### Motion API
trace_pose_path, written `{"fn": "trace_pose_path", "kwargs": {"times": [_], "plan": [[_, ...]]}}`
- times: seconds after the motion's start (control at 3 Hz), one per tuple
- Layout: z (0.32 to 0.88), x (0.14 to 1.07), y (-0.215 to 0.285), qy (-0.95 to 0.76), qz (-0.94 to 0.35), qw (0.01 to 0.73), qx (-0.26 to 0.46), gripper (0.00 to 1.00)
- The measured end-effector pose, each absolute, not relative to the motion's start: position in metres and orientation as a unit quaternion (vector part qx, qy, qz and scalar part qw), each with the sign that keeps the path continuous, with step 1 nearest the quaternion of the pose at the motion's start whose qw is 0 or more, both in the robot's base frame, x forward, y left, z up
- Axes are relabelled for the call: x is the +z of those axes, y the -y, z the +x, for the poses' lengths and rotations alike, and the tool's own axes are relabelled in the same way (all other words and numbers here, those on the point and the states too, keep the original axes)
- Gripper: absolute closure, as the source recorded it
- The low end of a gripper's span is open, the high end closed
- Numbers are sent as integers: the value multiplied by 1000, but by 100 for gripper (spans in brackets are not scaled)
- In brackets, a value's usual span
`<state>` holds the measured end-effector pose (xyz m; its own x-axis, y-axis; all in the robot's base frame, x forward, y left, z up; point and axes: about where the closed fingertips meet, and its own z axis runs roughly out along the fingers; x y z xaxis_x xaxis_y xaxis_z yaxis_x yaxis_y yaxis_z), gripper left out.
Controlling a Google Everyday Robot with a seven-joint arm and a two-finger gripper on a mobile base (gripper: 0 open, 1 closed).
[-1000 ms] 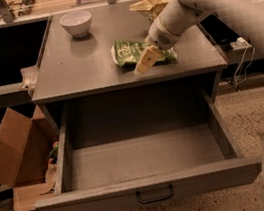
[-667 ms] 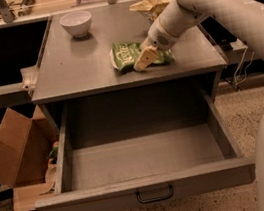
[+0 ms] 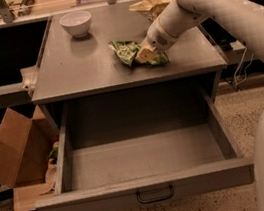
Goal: Place green jalapeno chip bag into top drawer
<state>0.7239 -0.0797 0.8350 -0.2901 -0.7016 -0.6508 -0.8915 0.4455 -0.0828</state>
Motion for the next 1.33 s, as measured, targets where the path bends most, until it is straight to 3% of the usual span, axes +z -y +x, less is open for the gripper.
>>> {"fn": "trace_pose_path", "kwargs": {"times": [0.33, 0.67, 1.33], "plan": [[686, 882, 77, -754, -520, 365, 166, 100], [629, 923, 78, -715, -536, 400, 203, 100], [623, 929, 82, -712, -529, 409, 214, 100]]}}
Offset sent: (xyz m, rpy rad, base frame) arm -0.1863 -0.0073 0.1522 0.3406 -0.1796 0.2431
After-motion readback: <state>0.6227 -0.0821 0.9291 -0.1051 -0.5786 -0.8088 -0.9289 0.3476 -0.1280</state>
